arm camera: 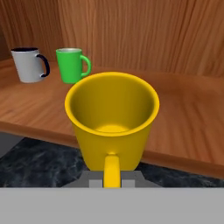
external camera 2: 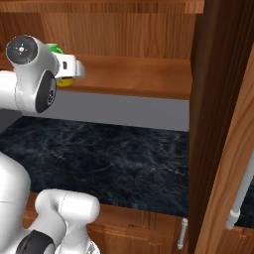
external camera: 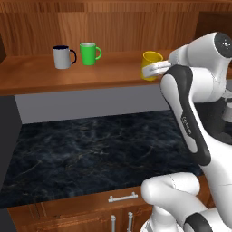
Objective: Pick the mug on the counter and place it in the cabinet with the handle facing the right, like the mugs already inside.
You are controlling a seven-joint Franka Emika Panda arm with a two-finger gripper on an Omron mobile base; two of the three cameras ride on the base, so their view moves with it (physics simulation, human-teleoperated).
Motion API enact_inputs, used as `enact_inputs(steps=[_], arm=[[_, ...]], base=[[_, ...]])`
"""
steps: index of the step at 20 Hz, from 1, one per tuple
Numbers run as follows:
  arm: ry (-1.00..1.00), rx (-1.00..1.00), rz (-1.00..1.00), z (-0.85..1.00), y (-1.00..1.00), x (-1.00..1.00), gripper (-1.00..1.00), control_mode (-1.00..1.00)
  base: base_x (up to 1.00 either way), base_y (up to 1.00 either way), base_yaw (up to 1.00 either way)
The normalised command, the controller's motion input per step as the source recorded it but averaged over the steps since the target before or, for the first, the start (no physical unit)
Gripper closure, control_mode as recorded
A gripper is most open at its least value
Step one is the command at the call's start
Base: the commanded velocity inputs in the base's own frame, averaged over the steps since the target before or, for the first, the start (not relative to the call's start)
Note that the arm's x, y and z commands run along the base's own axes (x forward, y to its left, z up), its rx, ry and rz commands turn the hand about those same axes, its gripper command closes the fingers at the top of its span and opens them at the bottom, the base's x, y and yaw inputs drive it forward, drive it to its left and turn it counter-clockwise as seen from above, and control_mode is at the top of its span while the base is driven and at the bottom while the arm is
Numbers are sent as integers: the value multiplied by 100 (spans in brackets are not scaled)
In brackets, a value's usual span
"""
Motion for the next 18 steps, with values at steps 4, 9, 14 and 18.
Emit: enact_inputs(steps=[4, 9, 14, 18], arm=[[0, 0, 5, -7, 0, 33, 100, -100], [0, 0, 7, -5, 0, 28, 100, -100], [0, -2, 7, -2, 0, 24, 100, -100], [0, -9, 5, 0, 0, 16, 100, -100]], base=[[0, 0, 0], [0, 0, 0], [0, 0, 0], [0, 0, 0]])
